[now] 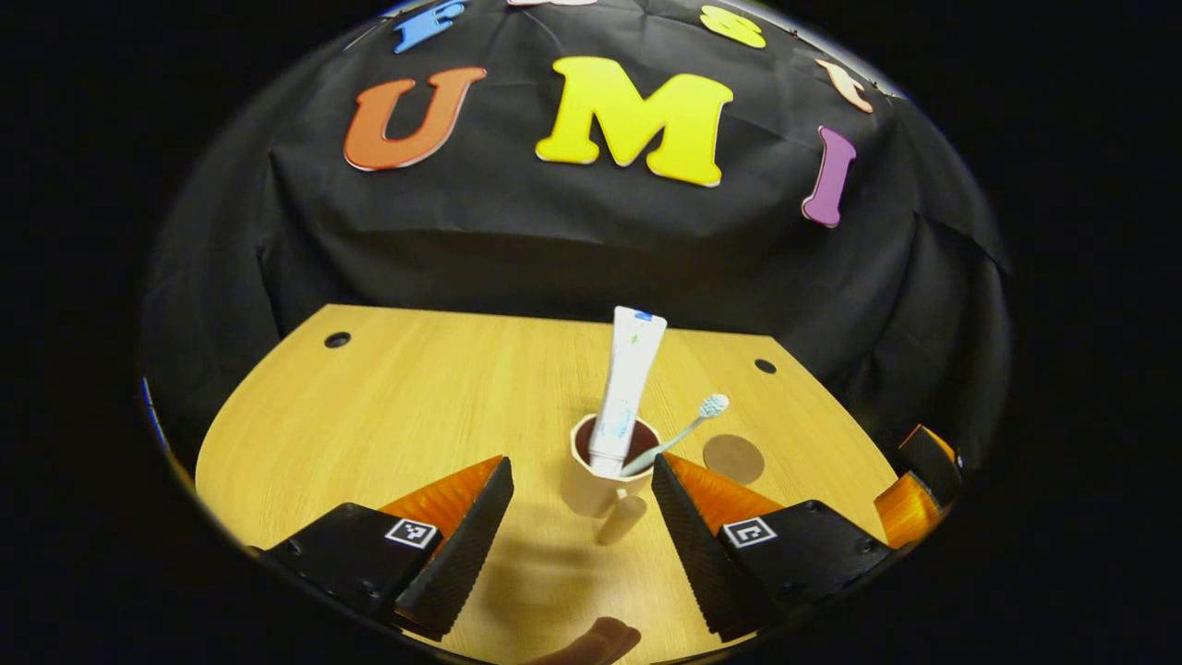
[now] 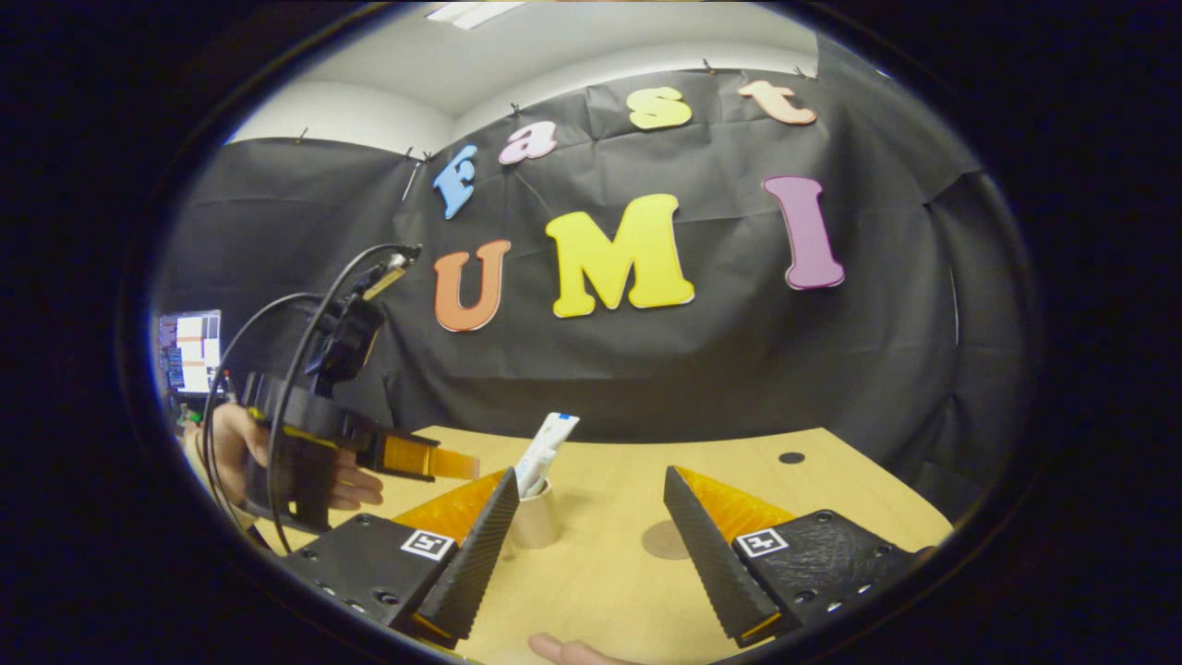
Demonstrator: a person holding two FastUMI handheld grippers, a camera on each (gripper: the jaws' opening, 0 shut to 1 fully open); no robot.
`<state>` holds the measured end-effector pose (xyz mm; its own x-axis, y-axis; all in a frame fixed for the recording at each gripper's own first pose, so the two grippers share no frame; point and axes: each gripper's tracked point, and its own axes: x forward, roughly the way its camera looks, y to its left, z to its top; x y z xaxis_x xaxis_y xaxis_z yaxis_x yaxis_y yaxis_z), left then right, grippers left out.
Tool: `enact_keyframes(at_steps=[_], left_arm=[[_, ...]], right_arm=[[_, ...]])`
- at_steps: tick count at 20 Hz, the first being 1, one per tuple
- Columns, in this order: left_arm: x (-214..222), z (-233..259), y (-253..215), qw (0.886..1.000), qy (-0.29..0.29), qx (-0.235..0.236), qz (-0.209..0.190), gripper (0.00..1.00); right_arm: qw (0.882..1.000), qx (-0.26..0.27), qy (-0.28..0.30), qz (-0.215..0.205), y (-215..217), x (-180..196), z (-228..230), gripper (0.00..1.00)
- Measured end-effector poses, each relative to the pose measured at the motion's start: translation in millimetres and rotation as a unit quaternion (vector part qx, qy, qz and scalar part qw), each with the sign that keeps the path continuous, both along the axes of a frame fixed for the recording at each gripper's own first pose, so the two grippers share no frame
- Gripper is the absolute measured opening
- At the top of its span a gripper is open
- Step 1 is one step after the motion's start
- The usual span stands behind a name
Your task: Put the toothbrush and toothpaste on the desktop into the cup, then pick up the cup and place it on the coaster on the desktop.
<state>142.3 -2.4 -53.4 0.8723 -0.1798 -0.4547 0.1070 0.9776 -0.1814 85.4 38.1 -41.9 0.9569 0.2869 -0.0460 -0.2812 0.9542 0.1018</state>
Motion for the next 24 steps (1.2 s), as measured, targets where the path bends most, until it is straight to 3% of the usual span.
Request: enact_keyframes(at_steps=[4, 6, 10, 11, 14, 17, 18, 21, 24], left_arm=[[6, -22, -17, 0.993, 0.115, 0.02, -0.029, 0.96], [3, -37, -22, 0.98, 0.195, 0.016, -0.029, 0.96], [14, -64, -24, 0.962, 0.271, 0.016, -0.027, 0.94], [17, -71, -24, 0.957, 0.29, 0.018, -0.016, 0.97], [19, -78, -26, 0.949, 0.315, 0.021, -0.006, 0.81], [20, -80, -26, 0.944, 0.33, -0.006, 0.005, 0.58], [23, -73, -23, 0.946, 0.324, -0.001, 0.01, 0.39], [23, -57, -13, 0.946, 0.324, 0.008, 0.027, 0.3], [28, -20, -8, 0.954, 0.299, 0.016, 0.028, 0.29]], right_arm=[[1.0, 0.0, 0.011, -0.014, -33, -15, -17, 0.95], [1.0, -0.008, 0.005, -0.029, -53, -16, -16, 0.94], [0.999, 0.027, 0.006, -0.024, -54, -20, -8, 0.95], [0.999, 0.033, 0.007, -0.024, -56, -20, -6, 0.95], [0.999, 0.033, -0.013, -0.041, -75, -19, 7, 0.95], [0.997, 0.038, -0.024, -0.066, -97, -18, 14, 0.95], [0.997, 0.043, -0.022, -0.067, -100, -19, 14, 0.95], [0.995, 0.042, -0.027, -0.081, -113, -19, 18, 0.98], [0.995, 0.047, -0.027, -0.084, -116, -20, 20, 0.95]])
